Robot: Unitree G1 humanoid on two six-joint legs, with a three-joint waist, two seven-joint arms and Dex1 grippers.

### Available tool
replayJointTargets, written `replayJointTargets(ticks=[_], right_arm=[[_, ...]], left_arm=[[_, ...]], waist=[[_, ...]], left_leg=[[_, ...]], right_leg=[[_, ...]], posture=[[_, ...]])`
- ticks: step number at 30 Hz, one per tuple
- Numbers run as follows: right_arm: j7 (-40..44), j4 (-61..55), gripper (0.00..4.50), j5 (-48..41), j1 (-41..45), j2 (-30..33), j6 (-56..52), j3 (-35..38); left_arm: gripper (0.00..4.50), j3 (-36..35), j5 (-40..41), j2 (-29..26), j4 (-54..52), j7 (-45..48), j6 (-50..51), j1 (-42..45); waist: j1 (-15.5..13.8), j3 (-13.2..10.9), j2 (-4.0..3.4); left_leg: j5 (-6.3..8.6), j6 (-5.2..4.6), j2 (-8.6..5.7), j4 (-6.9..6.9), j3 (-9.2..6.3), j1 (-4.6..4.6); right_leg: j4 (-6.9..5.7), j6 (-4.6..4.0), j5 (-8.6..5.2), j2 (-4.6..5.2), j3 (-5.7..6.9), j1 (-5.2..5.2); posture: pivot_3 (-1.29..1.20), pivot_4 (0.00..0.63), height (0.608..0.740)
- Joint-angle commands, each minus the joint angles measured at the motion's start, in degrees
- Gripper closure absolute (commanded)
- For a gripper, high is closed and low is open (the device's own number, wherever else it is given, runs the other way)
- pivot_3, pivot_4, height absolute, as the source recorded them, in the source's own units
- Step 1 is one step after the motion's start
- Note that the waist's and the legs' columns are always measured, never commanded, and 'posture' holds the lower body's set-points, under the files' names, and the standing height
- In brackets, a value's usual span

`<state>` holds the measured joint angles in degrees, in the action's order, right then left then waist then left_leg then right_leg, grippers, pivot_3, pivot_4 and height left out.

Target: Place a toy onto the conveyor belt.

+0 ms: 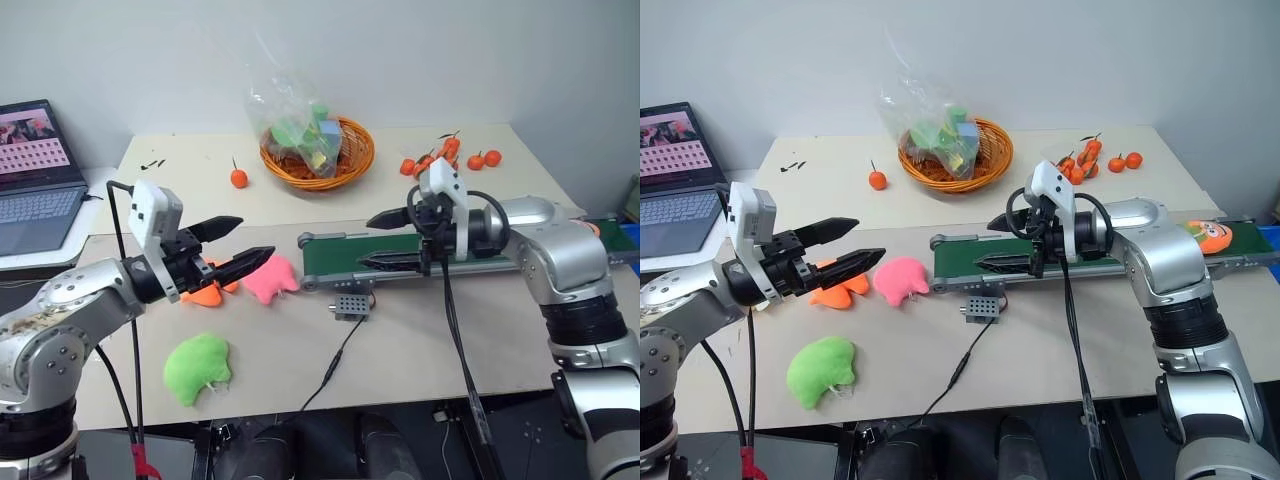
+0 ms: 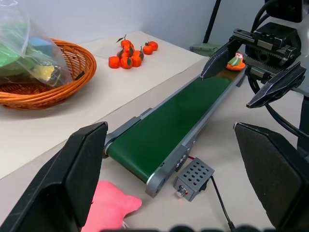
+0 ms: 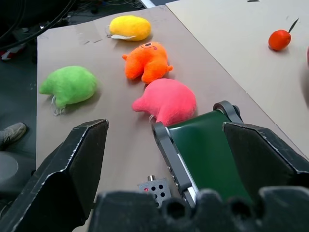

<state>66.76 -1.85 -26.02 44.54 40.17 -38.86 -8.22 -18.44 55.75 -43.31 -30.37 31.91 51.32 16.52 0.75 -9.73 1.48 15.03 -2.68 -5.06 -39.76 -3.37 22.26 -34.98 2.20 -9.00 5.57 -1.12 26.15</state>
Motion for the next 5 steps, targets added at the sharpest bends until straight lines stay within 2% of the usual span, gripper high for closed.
replayJointTargets(ticks=[1, 5], right_arm=[[-0.26, -1.91, 0.00, -0.60, 0.74, 0.10, 1.35, 2.32], [-0.46, -1.96, 0.00, -0.63, 0.78, 0.11, 1.33, 2.25]], left_arm=[[0.04, -0.28, 1.24, -0.23, 0.38, -0.64, 0.07, 1.91], [0.04, 0.80, 0.44, 0.08, 0.56, -1.23, -0.34, 2.60]], waist=[[-0.04, 0.00, 0.00], [-0.04, 0.00, 0.00]], left_leg=[[0.00, 0.00, 0.00, 0.00, 0.00, 0.00], [0.00, 0.00, 0.00, -0.01, 0.00, 0.00]], right_leg=[[0.00, 0.00, 0.00, 0.00, 0.00, 0.00], [-0.01, 0.00, 0.00, 0.00, 0.00, -0.01]], posture=[[0.00, 0.150, 0.740], [0.00, 0.150, 0.740]])
